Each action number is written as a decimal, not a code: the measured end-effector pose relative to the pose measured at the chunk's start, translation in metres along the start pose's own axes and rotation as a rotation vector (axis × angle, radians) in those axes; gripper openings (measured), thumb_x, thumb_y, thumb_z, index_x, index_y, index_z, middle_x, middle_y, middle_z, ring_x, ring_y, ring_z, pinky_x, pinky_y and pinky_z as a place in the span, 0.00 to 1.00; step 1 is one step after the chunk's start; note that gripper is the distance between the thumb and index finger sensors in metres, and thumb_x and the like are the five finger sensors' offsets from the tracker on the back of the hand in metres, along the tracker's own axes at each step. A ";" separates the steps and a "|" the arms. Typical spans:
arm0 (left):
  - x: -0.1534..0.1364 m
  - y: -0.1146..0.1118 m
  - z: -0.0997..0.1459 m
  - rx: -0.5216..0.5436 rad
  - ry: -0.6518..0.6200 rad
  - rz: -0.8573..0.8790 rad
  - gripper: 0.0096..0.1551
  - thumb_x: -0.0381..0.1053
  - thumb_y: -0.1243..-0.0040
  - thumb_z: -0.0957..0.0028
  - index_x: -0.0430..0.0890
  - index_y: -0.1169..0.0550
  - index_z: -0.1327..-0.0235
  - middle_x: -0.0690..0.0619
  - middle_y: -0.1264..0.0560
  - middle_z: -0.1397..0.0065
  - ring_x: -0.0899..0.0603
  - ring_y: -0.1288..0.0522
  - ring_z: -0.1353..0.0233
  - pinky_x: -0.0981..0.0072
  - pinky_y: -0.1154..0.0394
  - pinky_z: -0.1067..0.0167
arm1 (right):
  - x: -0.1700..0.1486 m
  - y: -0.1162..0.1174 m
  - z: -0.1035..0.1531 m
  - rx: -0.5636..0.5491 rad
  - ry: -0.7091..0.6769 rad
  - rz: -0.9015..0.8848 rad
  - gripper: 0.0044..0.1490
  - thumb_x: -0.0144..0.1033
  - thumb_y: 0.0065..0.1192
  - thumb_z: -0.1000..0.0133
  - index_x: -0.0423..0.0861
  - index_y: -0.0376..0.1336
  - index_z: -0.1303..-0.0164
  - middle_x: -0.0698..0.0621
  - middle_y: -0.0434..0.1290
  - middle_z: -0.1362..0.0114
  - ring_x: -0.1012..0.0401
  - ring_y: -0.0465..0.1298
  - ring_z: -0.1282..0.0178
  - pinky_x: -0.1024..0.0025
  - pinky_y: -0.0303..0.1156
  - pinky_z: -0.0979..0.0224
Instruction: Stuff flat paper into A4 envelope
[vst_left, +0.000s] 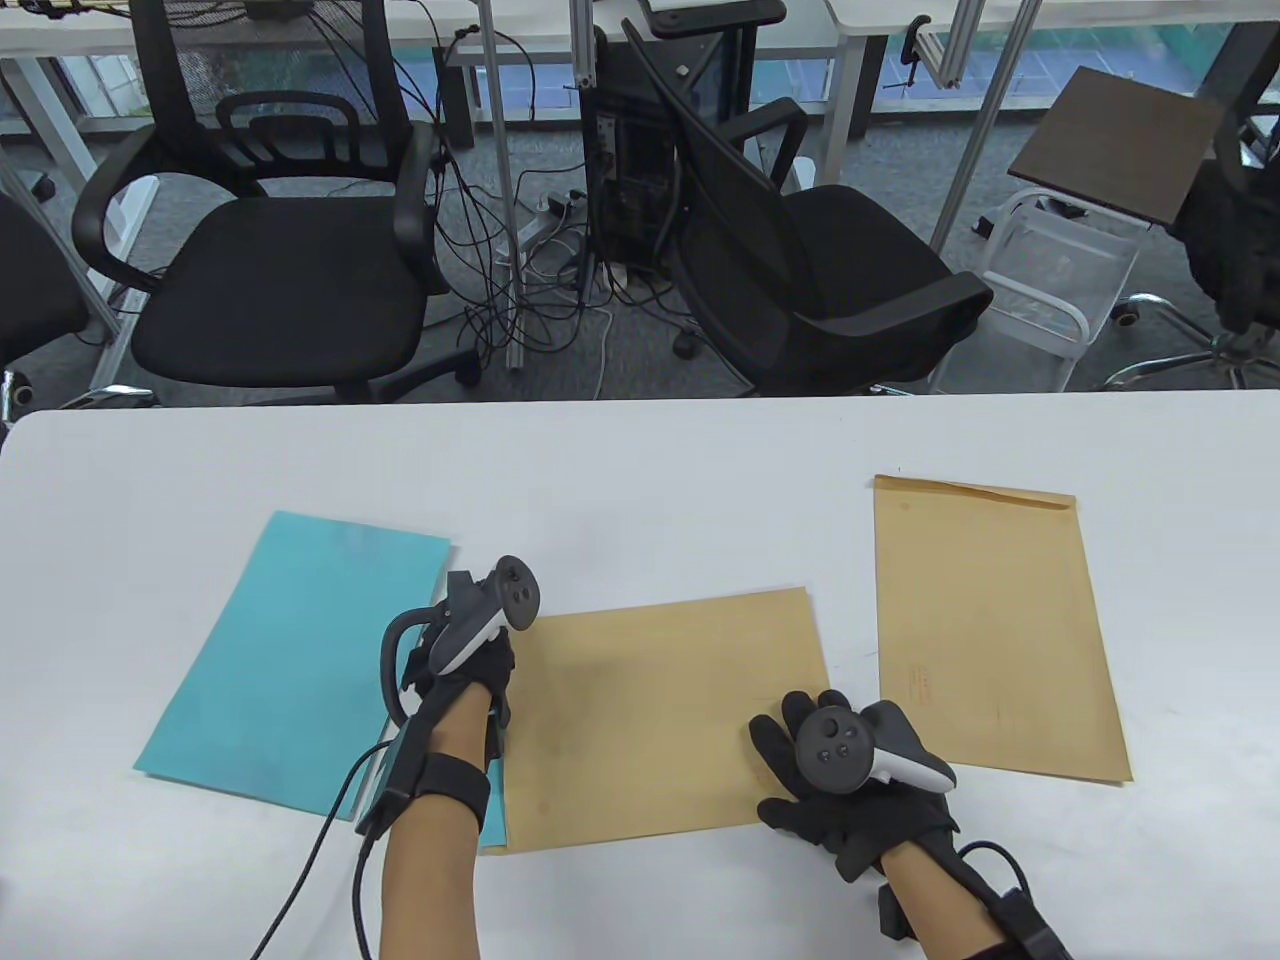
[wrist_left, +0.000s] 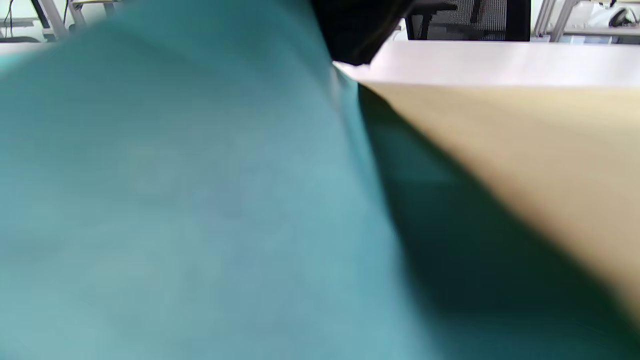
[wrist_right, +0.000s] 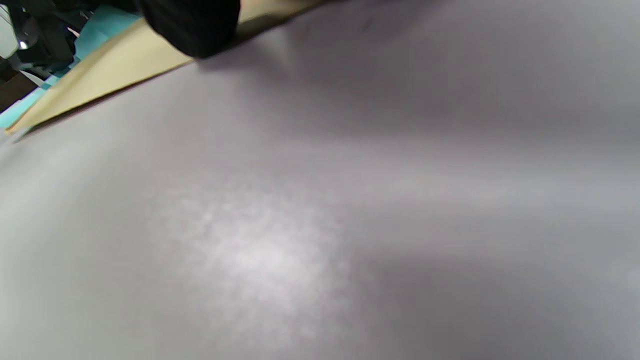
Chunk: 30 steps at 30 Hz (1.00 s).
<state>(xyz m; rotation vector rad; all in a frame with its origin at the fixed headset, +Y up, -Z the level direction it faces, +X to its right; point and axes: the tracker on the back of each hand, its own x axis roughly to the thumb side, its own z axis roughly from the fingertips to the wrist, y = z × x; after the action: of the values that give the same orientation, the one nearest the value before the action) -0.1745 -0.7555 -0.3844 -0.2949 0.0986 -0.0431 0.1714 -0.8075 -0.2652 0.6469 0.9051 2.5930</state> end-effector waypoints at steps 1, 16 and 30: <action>0.001 0.000 0.000 0.007 -0.011 0.012 0.32 0.43 0.42 0.47 0.46 0.32 0.25 0.35 0.28 0.29 0.48 0.14 0.57 0.53 0.19 0.41 | 0.000 0.000 0.000 0.000 0.000 0.000 0.53 0.48 0.48 0.33 0.45 0.24 0.15 0.36 0.18 0.20 0.31 0.16 0.27 0.23 0.16 0.37; -0.007 0.015 0.025 0.124 -0.050 -0.208 0.40 0.52 0.45 0.47 0.46 0.40 0.20 0.33 0.36 0.22 0.39 0.17 0.47 0.44 0.24 0.43 | -0.001 0.000 0.001 0.007 0.008 -0.003 0.52 0.49 0.48 0.33 0.46 0.24 0.15 0.37 0.17 0.20 0.32 0.15 0.27 0.24 0.15 0.37; -0.027 -0.012 0.082 -0.257 0.003 -0.187 0.30 0.42 0.44 0.44 0.46 0.28 0.26 0.33 0.27 0.29 0.46 0.17 0.56 0.48 0.22 0.48 | -0.001 0.001 0.001 -0.009 -0.012 0.003 0.54 0.48 0.48 0.33 0.44 0.23 0.14 0.35 0.16 0.20 0.30 0.16 0.27 0.23 0.15 0.38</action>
<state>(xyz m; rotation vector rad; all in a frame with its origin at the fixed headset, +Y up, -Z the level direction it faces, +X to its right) -0.1936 -0.7417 -0.3008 -0.5600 0.0791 -0.2172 0.1722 -0.8079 -0.2644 0.6607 0.8887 2.5913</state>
